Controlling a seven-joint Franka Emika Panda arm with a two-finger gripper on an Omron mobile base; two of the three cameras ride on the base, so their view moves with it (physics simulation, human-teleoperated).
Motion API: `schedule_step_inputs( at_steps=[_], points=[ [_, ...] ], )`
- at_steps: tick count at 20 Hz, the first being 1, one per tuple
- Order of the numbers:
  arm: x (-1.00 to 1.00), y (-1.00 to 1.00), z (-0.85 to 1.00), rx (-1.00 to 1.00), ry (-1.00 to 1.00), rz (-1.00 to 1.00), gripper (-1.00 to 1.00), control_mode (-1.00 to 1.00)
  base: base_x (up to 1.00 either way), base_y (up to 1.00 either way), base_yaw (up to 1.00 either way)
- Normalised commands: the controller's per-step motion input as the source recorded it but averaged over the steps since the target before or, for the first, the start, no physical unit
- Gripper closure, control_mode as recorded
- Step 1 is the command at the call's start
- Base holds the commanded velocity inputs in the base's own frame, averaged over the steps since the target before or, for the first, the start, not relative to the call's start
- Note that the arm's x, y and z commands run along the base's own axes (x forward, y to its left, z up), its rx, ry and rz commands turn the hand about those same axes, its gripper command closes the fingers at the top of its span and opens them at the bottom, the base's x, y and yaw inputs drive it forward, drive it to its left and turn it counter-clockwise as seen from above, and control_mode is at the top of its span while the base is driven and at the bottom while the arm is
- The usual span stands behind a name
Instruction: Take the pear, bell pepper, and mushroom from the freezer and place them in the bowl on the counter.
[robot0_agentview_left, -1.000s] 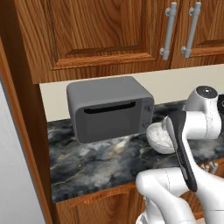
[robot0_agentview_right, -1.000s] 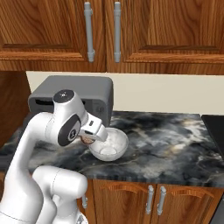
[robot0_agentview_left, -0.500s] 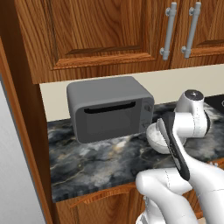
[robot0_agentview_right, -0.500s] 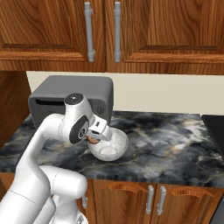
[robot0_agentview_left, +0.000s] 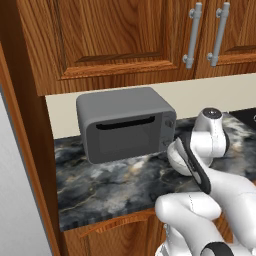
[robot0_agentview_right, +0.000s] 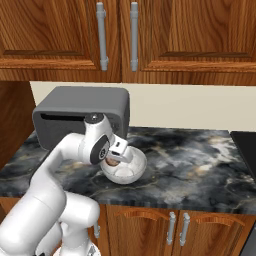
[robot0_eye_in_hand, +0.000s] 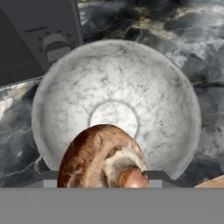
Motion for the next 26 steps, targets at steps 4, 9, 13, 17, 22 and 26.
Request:
schedule_step_inputs(
  at_steps=[4,9,13,17,22,26],
  points=[
    [0.30,-0.05,-0.32,0.00,0.05,0.00,1.00,-1.00,0.00,0.00,0.00],
    [0.24,-0.08,-0.27,0.00,0.04,0.00,1.00,-1.00,0.00,0.00,0.00],
    [0.15,-0.10,-0.22,0.00,0.04,0.00,1.00,-1.00,0.00,0.00,0.00],
    [0.13,-0.09,-0.24,0.00,0.02,0.00,1.00,-1.00,0.00,0.00,0.00],
    [0.13,-0.10,-0.22,0.00,0.01,0.00,1.00,-1.00,0.00,0.00,0.00],
    [0.14,-0.10,-0.20,0.00,0.01,0.00,1.00,-1.00,0.00,0.00,0.00]
  ],
)
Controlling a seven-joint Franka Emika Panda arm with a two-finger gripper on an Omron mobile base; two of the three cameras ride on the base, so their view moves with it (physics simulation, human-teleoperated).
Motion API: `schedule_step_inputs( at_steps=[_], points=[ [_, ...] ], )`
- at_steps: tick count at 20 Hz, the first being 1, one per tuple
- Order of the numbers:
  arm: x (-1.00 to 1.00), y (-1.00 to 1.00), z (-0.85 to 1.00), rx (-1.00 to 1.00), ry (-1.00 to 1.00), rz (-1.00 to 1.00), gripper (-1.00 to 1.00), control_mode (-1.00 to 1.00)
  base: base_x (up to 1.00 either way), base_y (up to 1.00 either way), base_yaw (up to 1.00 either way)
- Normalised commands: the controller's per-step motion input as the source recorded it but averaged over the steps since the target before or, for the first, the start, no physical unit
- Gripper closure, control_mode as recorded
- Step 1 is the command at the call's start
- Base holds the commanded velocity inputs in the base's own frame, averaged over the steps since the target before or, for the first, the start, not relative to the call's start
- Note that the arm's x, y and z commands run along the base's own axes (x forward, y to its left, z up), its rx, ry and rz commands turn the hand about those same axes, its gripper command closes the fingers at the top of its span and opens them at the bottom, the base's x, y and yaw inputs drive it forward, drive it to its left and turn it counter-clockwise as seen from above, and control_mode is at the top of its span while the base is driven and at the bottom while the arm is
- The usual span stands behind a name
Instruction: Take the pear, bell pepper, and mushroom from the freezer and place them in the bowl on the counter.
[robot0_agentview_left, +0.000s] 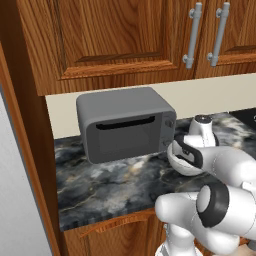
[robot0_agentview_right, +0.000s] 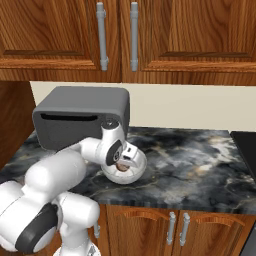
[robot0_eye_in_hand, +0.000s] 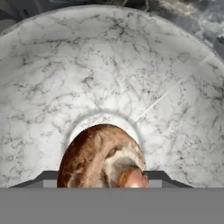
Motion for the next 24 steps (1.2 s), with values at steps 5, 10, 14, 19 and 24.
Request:
schedule_step_inputs(
  at_steps=[5,10,14,19,24],
  points=[
    [0.11,-0.11,-0.19,0.00,0.00,0.00,1.00,-1.00,0.00,0.00,0.00],
    [0.11,-0.11,-0.19,0.00,0.00,0.00,1.00,-1.00,0.00,0.00,0.00],
    [0.11,-0.04,-0.20,0.00,0.00,0.00,1.00,-1.00,0.00,0.00,0.00],
    [0.18,0.00,-0.23,0.00,0.00,0.00,-1.00,-1.00,0.00,0.00,0.00],
    [0.05,0.00,-0.06,0.00,0.00,0.00,-1.00,-1.00,0.00,0.00,0.00]
  ],
)
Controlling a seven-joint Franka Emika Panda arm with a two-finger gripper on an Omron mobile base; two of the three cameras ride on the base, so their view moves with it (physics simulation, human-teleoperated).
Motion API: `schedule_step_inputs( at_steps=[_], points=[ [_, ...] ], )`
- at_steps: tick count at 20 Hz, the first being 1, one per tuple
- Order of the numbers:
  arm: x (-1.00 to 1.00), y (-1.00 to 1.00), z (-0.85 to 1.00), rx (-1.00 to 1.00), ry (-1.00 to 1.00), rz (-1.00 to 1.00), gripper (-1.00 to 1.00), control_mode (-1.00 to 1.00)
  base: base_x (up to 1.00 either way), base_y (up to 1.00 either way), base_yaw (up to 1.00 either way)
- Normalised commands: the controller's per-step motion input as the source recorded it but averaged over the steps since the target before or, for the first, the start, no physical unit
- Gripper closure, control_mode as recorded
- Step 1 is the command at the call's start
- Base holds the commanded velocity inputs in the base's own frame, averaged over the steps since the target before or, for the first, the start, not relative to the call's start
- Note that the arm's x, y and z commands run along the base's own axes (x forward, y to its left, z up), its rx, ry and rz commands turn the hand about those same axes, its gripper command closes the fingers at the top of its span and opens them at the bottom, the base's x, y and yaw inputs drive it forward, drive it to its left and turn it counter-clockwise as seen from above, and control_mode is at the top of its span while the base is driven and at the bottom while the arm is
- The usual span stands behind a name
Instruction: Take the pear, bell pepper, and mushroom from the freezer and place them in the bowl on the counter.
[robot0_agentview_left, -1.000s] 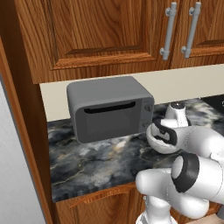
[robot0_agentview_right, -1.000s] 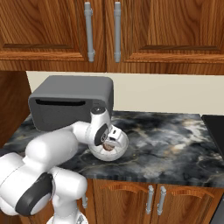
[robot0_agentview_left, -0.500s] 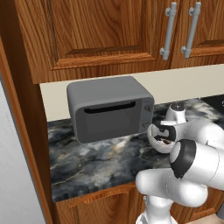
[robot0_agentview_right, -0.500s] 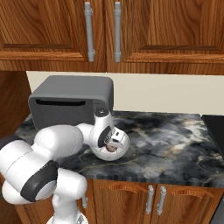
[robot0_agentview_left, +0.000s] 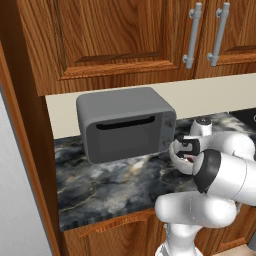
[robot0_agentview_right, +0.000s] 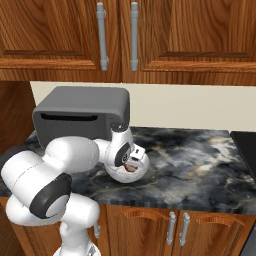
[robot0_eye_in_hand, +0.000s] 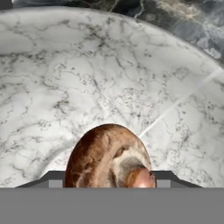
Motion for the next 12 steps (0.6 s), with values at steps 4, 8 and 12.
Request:
schedule_step_inputs(
  at_steps=[4,8,12],
  points=[
    [0.00,0.00,0.00,0.00,0.00,0.00,-1.00,-1.00,0.00,0.00,0.00],
    [-0.12,0.00,0.12,0.01,-0.02,0.00,-1.00,-1.00,0.00,0.00,0.00],
    [-0.23,0.00,0.31,0.00,-0.05,0.00,-1.00,-1.00,0.00,0.00,0.00]
  ],
)
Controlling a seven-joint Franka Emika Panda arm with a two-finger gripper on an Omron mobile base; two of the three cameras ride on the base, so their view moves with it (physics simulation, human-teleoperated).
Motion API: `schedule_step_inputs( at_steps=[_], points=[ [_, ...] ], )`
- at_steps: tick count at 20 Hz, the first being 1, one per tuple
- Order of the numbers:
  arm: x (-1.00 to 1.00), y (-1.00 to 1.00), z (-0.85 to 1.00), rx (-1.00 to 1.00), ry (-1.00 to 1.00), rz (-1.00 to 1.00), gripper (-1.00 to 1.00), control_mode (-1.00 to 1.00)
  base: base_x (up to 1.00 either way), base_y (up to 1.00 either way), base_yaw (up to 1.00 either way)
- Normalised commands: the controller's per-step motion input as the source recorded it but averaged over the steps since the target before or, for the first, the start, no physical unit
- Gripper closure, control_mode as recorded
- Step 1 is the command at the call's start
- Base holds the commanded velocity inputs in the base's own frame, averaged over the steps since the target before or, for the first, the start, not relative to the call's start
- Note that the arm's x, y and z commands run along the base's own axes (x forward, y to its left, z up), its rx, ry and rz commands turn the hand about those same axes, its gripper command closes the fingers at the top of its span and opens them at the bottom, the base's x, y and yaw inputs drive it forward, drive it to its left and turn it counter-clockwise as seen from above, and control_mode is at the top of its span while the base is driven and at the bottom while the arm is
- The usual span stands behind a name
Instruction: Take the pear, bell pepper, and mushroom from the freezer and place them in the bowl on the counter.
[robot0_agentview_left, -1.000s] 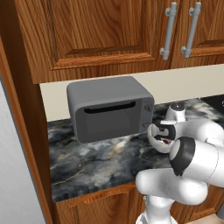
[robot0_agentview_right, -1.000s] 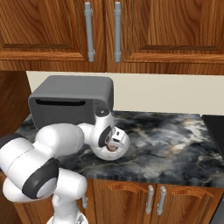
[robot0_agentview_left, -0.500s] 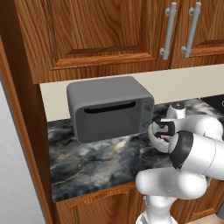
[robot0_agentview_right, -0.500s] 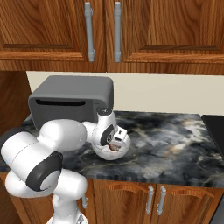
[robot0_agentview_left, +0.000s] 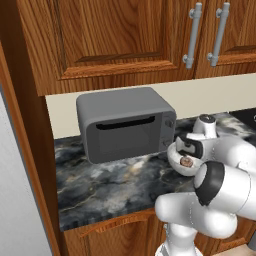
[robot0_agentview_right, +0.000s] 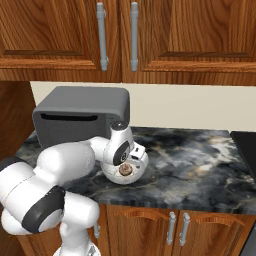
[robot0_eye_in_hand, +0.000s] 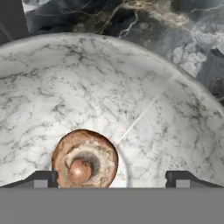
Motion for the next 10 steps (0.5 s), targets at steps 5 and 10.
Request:
schedule_step_inputs(
  at_steps=[5,10],
  points=[
    [-0.21,0.00,0.34,0.00,-0.04,0.00,-1.00,-1.00,0.00,0.00,0.00],
    [-0.41,0.06,0.42,0.01,-0.05,0.00,-1.00,-1.00,0.00,0.00,0.00]
  ],
)
